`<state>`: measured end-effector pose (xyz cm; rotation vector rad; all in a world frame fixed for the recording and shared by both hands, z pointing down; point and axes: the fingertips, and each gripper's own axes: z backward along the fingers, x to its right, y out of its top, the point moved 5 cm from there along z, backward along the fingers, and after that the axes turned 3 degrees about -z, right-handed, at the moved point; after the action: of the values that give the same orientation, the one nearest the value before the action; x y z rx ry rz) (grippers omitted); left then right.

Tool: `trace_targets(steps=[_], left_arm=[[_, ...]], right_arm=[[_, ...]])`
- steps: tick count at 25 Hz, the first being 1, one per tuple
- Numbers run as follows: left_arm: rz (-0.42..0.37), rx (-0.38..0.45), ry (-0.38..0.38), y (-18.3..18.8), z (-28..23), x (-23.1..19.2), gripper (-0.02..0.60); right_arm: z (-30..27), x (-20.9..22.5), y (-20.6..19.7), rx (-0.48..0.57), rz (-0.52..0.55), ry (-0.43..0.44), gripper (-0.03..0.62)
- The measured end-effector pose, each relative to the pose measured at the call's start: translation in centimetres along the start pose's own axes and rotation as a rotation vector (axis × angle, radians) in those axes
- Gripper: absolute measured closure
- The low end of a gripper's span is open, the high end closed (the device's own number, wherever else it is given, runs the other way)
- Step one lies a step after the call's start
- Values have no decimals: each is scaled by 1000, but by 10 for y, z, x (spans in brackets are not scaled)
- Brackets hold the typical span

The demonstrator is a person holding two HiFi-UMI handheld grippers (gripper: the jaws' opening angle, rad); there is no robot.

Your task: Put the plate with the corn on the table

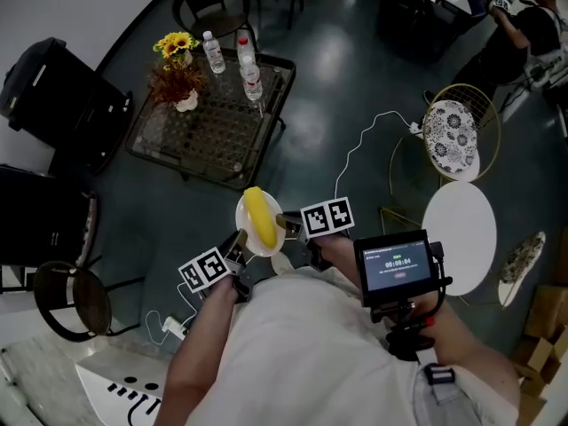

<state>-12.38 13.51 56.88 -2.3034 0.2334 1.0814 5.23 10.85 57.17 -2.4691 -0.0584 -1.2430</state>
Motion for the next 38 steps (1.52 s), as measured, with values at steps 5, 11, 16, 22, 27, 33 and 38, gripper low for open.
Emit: trace_targets(steps=[5, 11, 16, 22, 27, 33, 38], left_arm=[[-7, 0, -18, 19, 2, 1, 548], [12, 31, -14, 32, 9, -8, 548], [30, 51, 0, 40, 15, -16, 548], [54, 103, 23, 60, 16, -28, 548], [75, 122, 46, 74, 15, -40, 548], [101, 115, 57, 89, 0, -48, 548], [108, 105, 59, 102, -24, -49, 548]], right_arm=[[-6, -9, 11, 11, -14, 5, 549], [-19, -22, 21, 9, 0, 9, 549], [-32, -27, 26, -15, 6, 20, 549], [-55, -36, 48, -49, 42, 46, 549], [-73, -39, 61, -77, 55, 60, 551], [-86, -33, 81, -103, 48, 56, 551], [-92, -17, 103, -118, 39, 37, 549]])
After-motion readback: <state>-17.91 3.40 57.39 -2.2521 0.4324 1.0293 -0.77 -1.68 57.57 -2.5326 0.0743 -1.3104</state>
